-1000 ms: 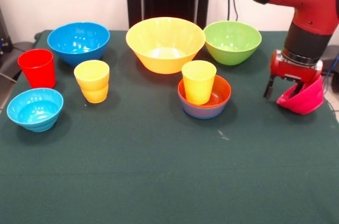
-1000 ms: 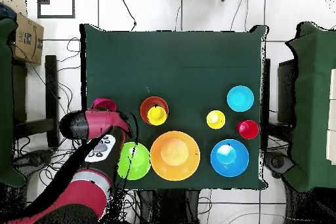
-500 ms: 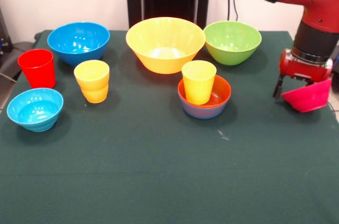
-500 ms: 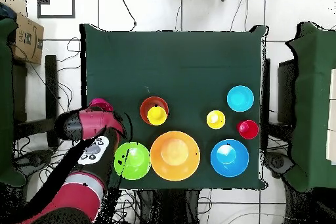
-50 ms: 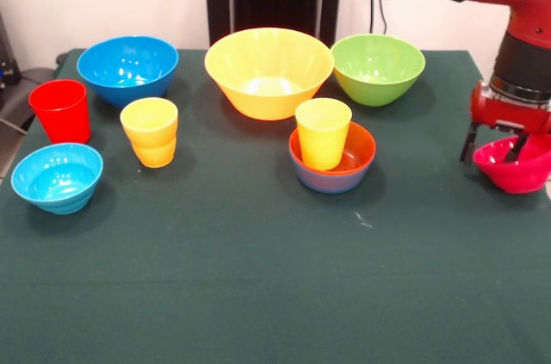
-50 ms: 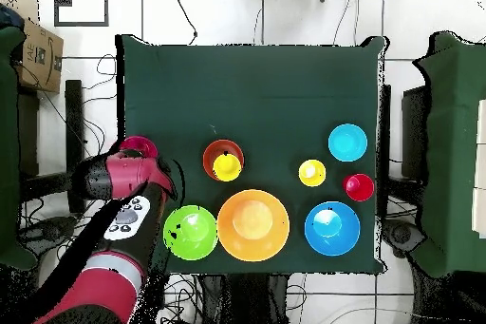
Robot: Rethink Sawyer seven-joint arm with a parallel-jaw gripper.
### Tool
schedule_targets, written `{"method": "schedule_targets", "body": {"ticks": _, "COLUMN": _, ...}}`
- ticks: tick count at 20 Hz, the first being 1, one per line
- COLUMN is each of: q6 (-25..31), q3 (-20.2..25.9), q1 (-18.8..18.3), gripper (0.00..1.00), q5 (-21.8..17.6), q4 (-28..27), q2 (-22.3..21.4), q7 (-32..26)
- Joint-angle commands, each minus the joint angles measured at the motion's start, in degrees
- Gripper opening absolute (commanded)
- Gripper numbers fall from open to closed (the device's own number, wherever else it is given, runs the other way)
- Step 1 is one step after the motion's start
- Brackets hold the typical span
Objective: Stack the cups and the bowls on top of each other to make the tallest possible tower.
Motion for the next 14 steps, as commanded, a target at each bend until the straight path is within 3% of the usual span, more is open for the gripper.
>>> {"method": "schedule_targets", "body": {"ticks": 1, "q6": 2.2, "q3": 2.8, "q1": -0.4, "gripper": 1.0, "q5": 2.2, "q4": -4.2, "q2": 1.3, "q7": 10.5}}
{"method": "schedule_targets", "body": {"ticks": 14, "q6": 1.9, "q3": 2.4, "q1": -0.4, "gripper": 1.0, "q5": 2.0, "q4": -5.1, "q2": 2.4, "q7": 9.8}}
